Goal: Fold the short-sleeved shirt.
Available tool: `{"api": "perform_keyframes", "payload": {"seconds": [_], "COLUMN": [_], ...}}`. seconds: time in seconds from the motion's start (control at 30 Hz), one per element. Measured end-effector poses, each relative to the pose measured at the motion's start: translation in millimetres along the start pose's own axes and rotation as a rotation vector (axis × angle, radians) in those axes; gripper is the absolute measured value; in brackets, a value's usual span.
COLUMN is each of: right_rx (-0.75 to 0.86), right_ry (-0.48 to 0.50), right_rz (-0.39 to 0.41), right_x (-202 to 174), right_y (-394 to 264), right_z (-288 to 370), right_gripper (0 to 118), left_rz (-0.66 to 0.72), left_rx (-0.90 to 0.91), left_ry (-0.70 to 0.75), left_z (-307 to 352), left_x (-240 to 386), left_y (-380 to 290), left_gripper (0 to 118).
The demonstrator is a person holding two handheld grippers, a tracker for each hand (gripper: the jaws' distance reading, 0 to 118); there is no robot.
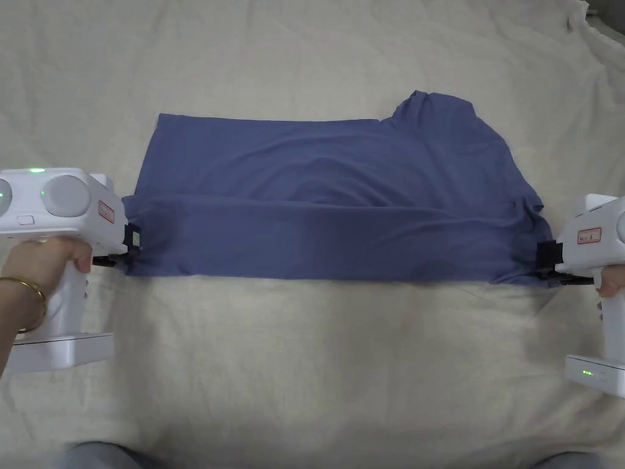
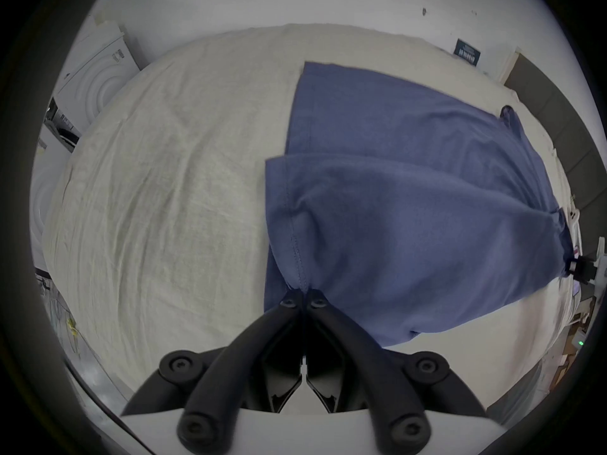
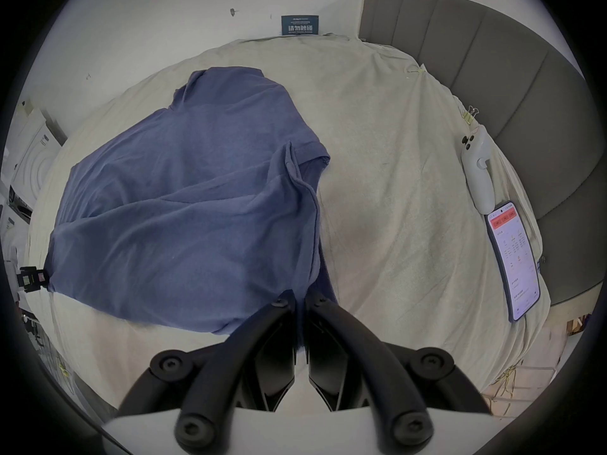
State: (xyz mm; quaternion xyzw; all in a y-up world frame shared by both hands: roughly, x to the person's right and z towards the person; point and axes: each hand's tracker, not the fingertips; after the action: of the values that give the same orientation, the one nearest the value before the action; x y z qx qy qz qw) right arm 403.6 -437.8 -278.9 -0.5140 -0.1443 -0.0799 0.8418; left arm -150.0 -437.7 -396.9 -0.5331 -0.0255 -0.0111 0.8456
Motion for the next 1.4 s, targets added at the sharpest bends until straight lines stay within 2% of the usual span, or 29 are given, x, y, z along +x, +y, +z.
{"api": "perform_keyframes", "payload": {"seconds": [0.3, 0.4, 0.5, 0.6, 0.77, 0.83, 0.93, 1.0, 1.03, 1.07, 1.1, 1.13, 1.17, 1.2, 1.3, 1.4], "right_rx": [0.075, 0.1, 0.111, 0.096, 0.019, -0.011, -0.024, -0.025, -0.023, -0.016, -0.008, 0.001, 0.019, 0.041, 0.142, 0.268], "right_ry": [0.061, 0.075, 0.105, 0.126, 0.095, 0.086, 0.068, 0.066, 0.068, 0.06, 0.049, 0.047, 0.037, 0.029, 0.022, 0.007], "right_rz": [0.011, 0.016, 0.001, -0.004, -0.009, -0.032, -0.019, -0.014, -0.015, -0.013, -0.004, 0.013, 0.028, 0.033, 0.056, 0.065], "right_x": [17, 29, 43, 53, 52, 50, 45, 43, 44, 44, 45, 47, 49, 50, 54, 47], "right_y": [4, -8, -30, -59, -109, -120, -127, -127, -125, -123, -121, -118, -114, -110, -93, -78], "right_z": [61, 79, 94, 96, 74, 64, 54, 53, 55, 58, 62, 67, 74, 82, 109, 134], "right_gripper": [3, 3, 3, 3, 3, 3, 3, 5, 5, 12, 30, 66, 88, 98, 99, 99], "left_rz": [0.012, -0.051, -0.038, -0.029, -0.038, -0.035, -0.018, -0.016, -0.025, -0.032, -0.034, -0.033, -0.027, -0.011, 0.081, 0.159], "left_rx": [0.098, 0.122, 0.126, 0.102, 0.016, -0.007, -0.015, 0.004, 0.01, 0.003, -0.001, -0.003, 0.005, 0.046, 0.193, 0.343], "left_ry": [-0.061, -0.035, -0.05, -0.054, -0.022, -0.005, 0.002, 0.001, 0.008, 0.003, 0.016, 0.021, 0.024, 0.018, 0.018, -0.049], "left_z": [71, 94, 106, 103, 68, 55, 45, 45, 48, 50, 52, 55, 61, 69, 97, 125], "left_x": [-18, -22, -32, -36, -33, -31, -29, -27, -27, -28, -31, -34, -38, -42, -50, -46], "left_y": [-11, -29, -56, -86, -129, -137, -146, -150, -151, -150, -149, -148, -146, -143, -122, -99], "left_gripper": [0, 0, 0, 0, 0, 0, 0, 9, 9, 21, 42, 82, 105, 117, 118, 118]}}
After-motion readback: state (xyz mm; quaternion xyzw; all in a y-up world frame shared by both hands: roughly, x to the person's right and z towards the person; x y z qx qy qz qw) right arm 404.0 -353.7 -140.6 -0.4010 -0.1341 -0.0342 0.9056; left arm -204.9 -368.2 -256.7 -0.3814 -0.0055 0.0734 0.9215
